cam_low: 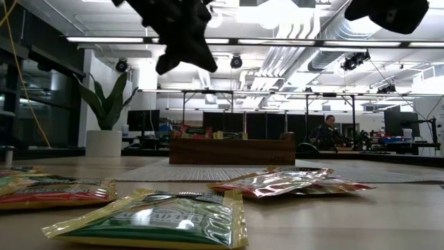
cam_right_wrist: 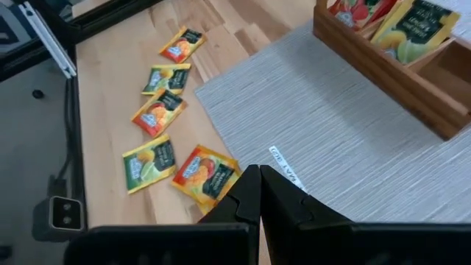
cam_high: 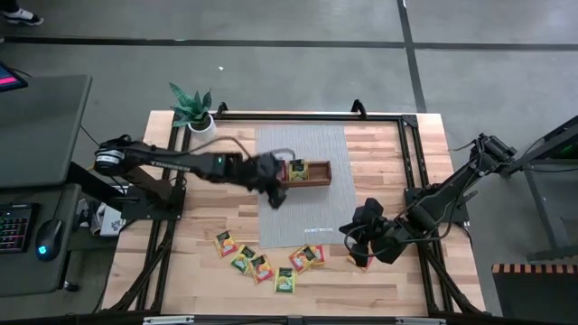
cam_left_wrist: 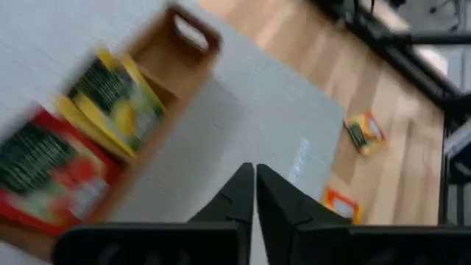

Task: Pick & Place Tea
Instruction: Put the orange tea bag into the right section of the wooden organizer

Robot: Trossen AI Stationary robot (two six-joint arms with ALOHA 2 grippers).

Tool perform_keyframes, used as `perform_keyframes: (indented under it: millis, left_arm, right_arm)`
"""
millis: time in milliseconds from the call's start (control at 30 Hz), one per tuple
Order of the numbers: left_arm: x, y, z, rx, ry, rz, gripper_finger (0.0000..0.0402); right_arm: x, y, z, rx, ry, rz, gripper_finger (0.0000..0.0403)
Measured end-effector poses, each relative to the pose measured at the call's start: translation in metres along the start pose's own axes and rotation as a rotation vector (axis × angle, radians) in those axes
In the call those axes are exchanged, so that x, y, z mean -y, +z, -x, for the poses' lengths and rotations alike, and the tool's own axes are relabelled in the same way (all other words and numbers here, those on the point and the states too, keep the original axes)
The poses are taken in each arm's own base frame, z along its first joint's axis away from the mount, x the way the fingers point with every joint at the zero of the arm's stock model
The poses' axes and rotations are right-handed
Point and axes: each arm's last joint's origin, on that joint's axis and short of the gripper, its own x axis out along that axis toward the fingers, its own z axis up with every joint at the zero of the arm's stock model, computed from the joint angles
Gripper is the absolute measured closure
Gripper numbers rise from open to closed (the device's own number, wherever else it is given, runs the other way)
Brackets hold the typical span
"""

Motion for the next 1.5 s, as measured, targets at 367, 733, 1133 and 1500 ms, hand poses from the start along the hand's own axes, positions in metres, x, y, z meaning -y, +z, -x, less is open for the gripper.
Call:
perform_keyframes:
  millis: [367,733,1133,1500]
  left_arm:
    - [0.080,-0.067,-0.015,-0.022,-0.161,0.160,0.0401]
    - [0.100,-0.123,-0.067,-0.152,-0.164,0.497,0.0401]
    - [0.096,-0.142,-0.089,-0.244,-0.145,0.509,0.0401]
    - [0.092,-0.147,-0.089,-0.248,-0.100,0.394,0.0401]
  right_arm:
    - [-0.005,0.000,-0.019,-0.108,0.073,-0.059,0.0402]
    - [0.003,0.011,-0.035,-0.266,0.167,-0.031,0.0402]
    - [0.015,0.022,-0.051,-0.200,0.059,-0.120,0.0402]
    - [0.014,0.005,-0.089,-0.274,-0.005,-0.155,0.0402]
